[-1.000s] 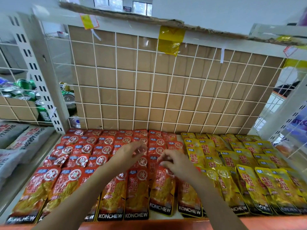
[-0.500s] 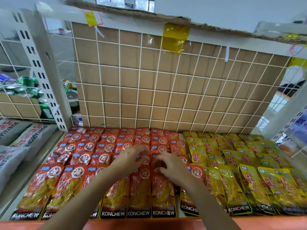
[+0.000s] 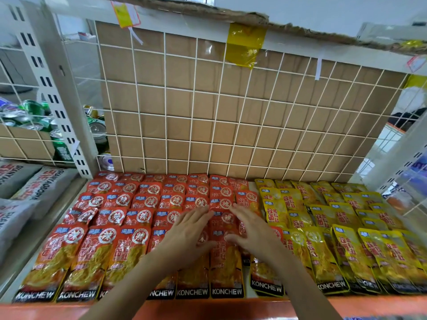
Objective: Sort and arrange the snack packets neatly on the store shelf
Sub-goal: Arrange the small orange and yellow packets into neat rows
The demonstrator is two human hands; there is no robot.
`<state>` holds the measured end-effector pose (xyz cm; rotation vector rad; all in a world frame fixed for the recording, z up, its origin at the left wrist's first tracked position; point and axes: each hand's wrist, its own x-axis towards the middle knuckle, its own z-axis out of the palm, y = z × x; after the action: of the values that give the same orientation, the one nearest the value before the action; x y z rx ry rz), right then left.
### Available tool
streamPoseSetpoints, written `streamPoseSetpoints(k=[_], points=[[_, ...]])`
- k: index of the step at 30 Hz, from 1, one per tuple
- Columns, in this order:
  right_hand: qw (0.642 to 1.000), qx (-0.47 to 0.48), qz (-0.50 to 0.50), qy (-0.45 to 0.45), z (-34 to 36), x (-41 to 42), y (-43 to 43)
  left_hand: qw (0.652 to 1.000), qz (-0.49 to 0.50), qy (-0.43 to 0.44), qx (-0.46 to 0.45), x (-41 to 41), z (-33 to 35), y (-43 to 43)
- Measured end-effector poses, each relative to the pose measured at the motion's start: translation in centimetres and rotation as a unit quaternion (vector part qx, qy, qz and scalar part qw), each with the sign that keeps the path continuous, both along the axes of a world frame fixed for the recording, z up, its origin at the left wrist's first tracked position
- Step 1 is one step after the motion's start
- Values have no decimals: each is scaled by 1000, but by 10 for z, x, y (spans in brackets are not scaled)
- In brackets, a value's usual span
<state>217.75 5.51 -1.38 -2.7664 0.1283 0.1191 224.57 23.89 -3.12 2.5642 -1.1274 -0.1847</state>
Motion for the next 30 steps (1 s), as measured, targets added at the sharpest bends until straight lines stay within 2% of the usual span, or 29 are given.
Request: streamPoseSetpoints(k=[7,30], points=[[1000,20,8,19,2,3,-2,999,-19,-31,25,8,-18,-10],[1000,20,-3,11,-3,1,0,998,-18,-25,53,10,-12,-12]])
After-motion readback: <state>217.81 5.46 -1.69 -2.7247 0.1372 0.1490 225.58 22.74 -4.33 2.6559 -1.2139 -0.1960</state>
